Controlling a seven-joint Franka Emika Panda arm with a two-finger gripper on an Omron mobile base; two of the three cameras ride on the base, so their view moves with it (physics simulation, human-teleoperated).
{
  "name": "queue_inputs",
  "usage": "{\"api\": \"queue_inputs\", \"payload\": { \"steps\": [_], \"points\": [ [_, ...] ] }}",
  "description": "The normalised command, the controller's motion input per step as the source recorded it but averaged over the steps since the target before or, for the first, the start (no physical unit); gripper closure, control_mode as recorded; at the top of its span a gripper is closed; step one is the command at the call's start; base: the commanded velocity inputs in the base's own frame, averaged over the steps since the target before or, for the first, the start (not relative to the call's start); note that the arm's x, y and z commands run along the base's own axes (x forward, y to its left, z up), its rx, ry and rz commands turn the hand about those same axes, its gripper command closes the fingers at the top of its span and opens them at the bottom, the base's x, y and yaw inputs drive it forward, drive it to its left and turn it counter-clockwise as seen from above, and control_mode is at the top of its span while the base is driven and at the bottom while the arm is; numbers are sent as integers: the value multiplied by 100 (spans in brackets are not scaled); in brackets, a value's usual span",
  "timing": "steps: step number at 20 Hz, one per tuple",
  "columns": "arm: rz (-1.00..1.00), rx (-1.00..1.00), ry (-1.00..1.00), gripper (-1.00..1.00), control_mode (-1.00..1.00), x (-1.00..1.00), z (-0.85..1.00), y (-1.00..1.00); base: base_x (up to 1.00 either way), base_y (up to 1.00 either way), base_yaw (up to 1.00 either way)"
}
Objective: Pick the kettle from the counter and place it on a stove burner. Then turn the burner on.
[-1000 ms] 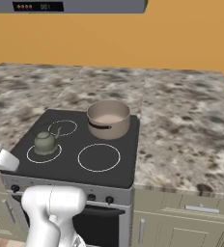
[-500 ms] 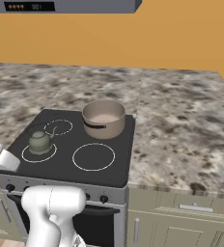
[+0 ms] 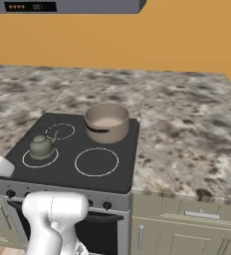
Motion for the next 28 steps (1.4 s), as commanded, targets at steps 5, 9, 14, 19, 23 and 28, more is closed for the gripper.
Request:
{"api": "queue_inputs", "payload": {
  "steps": [5,9,14,19,23,28],
  "points": [
    [1,0,0,-100,-100,-4,0,52,0,0,0],
    [1,0,0,-100,-100,-2,0,39,0,0,0],
    [2,0,0,-100,-100,-5,-2,33,0,0,0],
    [8,2,0,-100,-100,0,-26,30,0,0,0],
    [14,9,0,-100,-100,-7,-51,17,0,0,0],
    [23,12,0,-100,-100,-27,-63,7,0,0,0]
  ]
}}
